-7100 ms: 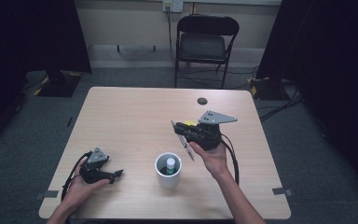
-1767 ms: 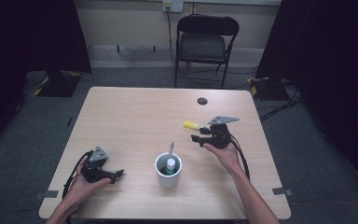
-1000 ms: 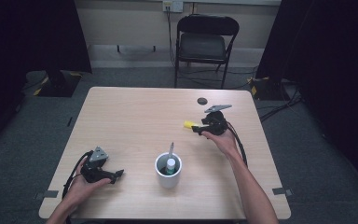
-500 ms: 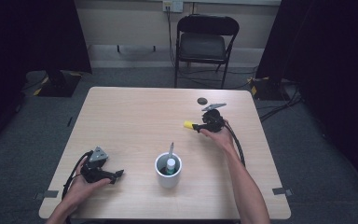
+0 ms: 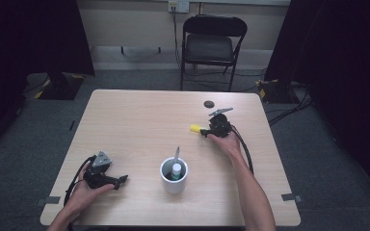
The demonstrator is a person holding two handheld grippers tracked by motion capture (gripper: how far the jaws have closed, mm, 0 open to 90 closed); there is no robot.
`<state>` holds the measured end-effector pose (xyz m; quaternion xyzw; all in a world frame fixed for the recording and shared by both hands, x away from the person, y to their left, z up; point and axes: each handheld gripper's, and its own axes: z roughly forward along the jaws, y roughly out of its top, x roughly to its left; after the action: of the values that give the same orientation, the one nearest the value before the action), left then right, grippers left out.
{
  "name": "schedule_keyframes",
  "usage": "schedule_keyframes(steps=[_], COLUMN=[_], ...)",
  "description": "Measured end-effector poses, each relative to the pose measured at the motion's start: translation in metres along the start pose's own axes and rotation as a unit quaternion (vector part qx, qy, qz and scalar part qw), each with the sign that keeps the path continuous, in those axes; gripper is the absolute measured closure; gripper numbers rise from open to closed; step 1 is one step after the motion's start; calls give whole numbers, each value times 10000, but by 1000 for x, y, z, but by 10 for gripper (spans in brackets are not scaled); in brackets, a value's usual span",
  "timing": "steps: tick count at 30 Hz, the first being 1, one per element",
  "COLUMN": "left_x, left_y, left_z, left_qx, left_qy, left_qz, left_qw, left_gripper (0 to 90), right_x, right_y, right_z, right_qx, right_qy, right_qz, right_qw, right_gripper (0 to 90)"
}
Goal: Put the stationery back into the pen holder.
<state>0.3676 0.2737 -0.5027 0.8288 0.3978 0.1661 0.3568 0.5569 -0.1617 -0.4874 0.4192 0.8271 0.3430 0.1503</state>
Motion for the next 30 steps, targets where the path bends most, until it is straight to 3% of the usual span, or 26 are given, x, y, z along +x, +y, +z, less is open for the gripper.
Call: schedule_keyframes(steps=[12,22,30], left_x=[0,0,0], left_y=[0,0,0], left_z=[0,0,0], left_qx=[3,2,-4], left_qy=[14,11,10], left_qz=[21,21,17], left_qw=[10000,10000,10000], left_gripper=[54,54,54], right_x=[7,16,26], right_y=[-8,-22,-38], right_z=[-8,-22,-36], right_qx=[45,70,47], right_qy=[12,159,104], right_qz=[-111,-96,-148], right_qw=[9999,9998,9998], right_gripper=[657,663,661])
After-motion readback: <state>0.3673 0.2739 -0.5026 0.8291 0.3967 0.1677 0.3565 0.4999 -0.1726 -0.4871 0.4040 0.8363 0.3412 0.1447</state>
